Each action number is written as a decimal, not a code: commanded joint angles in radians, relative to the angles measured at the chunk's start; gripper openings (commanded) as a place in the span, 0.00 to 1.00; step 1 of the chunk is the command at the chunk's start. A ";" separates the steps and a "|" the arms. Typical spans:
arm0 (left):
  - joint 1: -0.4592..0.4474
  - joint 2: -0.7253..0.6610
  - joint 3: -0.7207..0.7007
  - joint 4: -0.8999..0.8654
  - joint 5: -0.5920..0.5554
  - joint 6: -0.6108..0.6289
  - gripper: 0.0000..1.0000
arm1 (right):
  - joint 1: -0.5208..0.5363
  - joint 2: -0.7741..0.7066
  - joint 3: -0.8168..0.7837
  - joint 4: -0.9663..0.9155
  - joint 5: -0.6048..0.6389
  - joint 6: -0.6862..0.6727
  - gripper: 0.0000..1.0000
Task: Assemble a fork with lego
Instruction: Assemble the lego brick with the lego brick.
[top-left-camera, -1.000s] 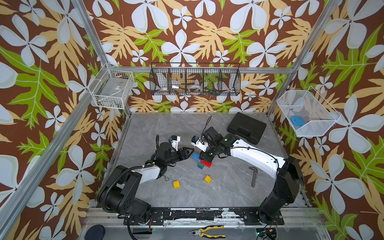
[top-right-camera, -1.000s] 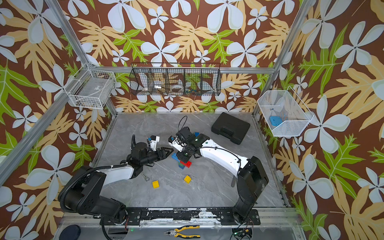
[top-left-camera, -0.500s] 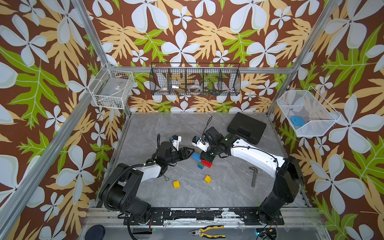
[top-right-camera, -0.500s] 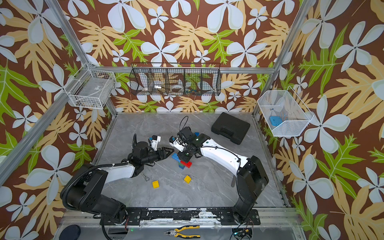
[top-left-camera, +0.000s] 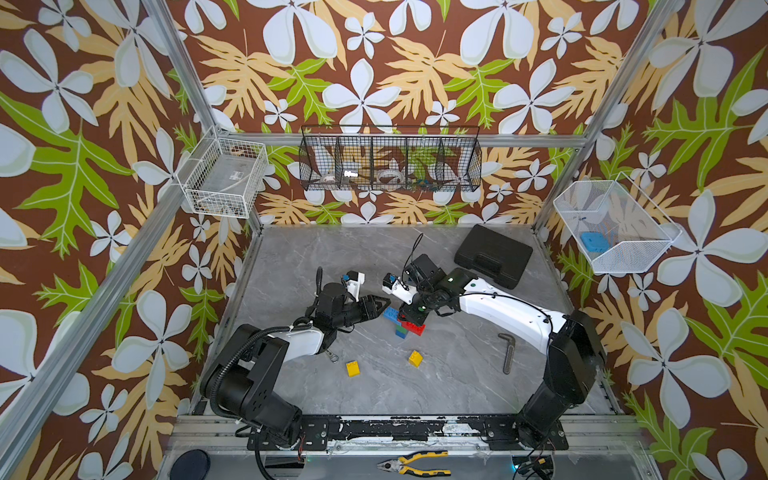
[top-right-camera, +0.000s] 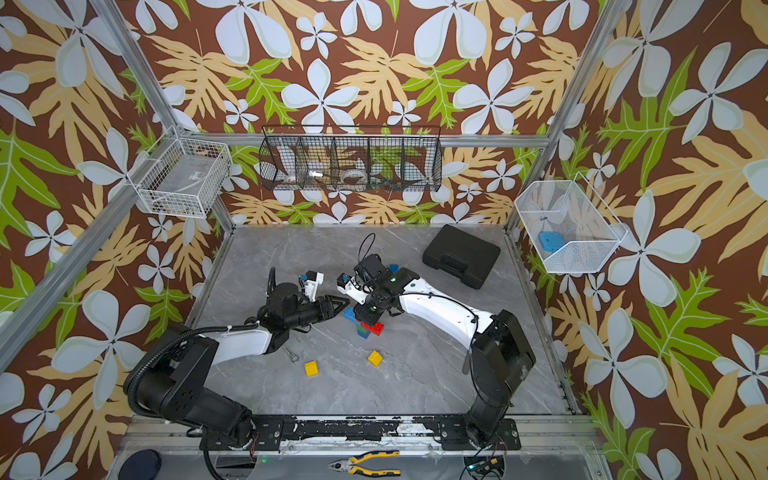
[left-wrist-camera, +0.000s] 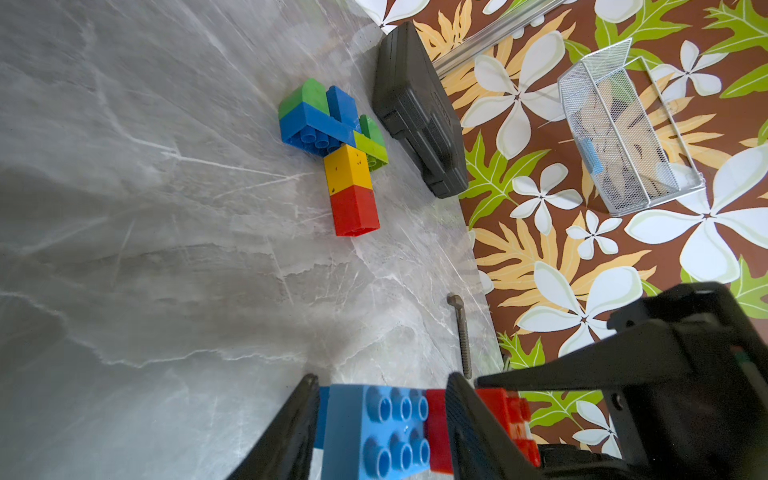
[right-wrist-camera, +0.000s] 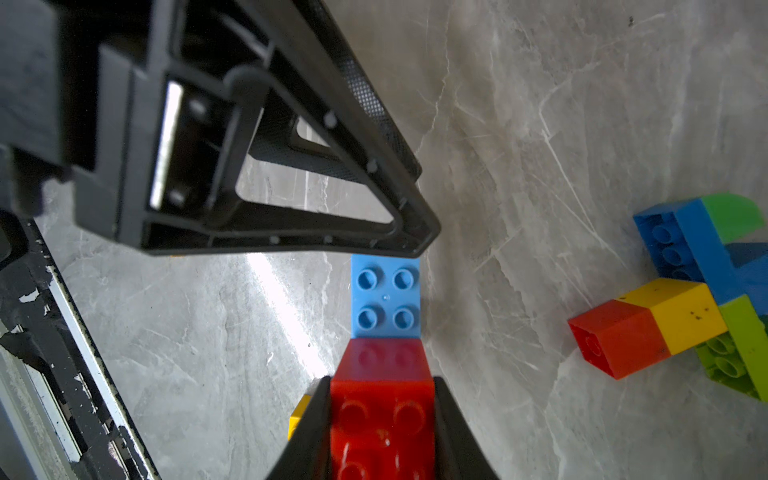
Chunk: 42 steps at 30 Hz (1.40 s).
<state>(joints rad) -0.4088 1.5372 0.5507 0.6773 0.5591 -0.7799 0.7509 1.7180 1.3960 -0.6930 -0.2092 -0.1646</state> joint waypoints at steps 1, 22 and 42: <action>-0.002 0.002 0.009 0.022 0.014 0.004 0.51 | 0.001 0.016 -0.006 -0.065 0.001 -0.010 0.00; -0.014 0.017 0.025 0.014 0.016 0.008 0.48 | 0.002 0.065 0.019 -0.223 0.045 0.038 0.00; -0.018 0.022 0.028 0.013 0.016 0.007 0.48 | 0.008 0.077 0.084 -0.209 0.046 0.067 0.56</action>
<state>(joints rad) -0.4263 1.5593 0.5751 0.6712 0.5659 -0.7795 0.7586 1.7813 1.4757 -0.7883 -0.1814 -0.1116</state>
